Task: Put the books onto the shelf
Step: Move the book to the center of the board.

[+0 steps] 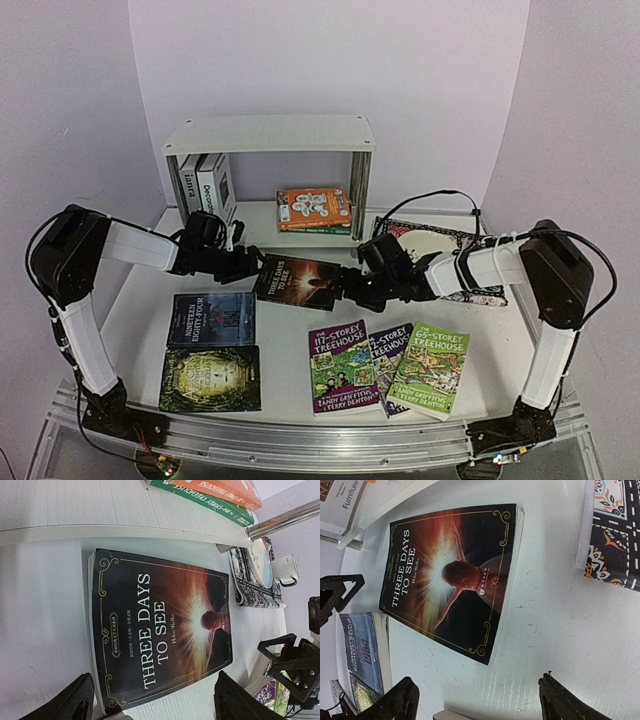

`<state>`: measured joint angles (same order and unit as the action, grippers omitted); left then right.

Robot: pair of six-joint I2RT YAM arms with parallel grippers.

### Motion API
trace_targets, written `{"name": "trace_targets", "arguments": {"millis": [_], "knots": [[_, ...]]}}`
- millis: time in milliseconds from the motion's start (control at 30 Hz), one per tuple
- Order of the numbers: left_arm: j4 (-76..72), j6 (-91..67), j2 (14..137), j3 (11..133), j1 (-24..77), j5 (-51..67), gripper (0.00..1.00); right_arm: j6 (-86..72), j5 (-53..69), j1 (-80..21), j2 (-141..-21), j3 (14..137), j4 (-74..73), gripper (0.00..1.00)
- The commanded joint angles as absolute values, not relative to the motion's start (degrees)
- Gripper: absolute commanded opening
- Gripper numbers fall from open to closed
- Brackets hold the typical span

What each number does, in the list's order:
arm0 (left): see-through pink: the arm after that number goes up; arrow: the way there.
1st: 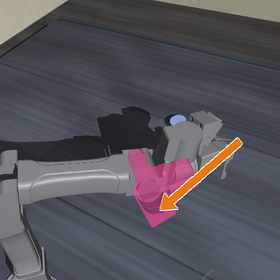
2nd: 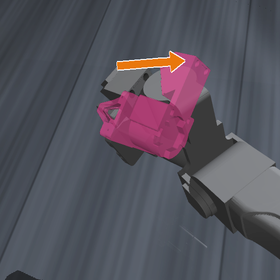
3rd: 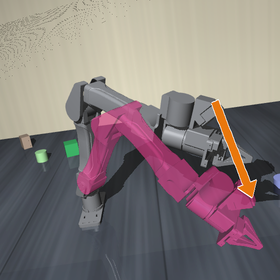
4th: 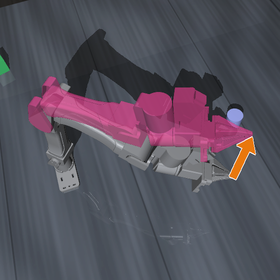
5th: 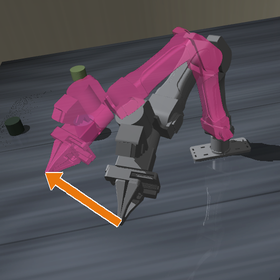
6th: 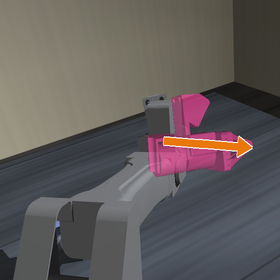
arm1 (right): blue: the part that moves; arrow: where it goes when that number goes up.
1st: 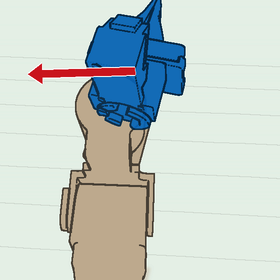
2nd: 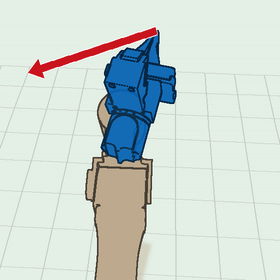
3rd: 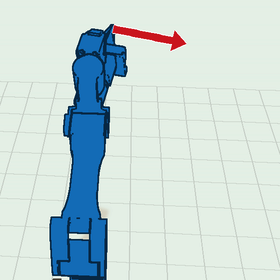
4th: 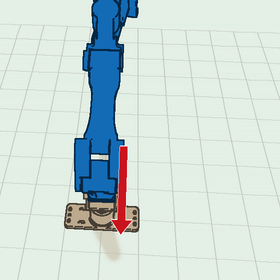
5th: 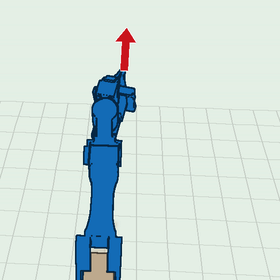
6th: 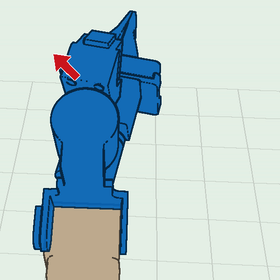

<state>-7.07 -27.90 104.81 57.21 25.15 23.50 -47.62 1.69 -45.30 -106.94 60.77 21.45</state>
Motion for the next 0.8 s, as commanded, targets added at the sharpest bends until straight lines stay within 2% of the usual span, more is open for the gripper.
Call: {"name": "trace_targets", "arguments": {"millis": [0, 467, 767], "knots": [[-8.3, -26.7, 105.2, 56.8, 25.1, 22.4, 0.84, -46.2, 3.2, -45.1, -106.5, 62.2, 20.4, 0.84], [-7.8, -27.2, 108.6, 57.5, 25.2, 23.6, 0.83, -47.8, 5.2, -45.1, -111.0, 65.1, 21.5, 0.85], [-7.7, -27.5, 111.0, 57.6, 25.3, 26.6, 0.81, -51.8, 8.9, -45.2, -115.5, 66.7, 23.6, 0.82]]}}
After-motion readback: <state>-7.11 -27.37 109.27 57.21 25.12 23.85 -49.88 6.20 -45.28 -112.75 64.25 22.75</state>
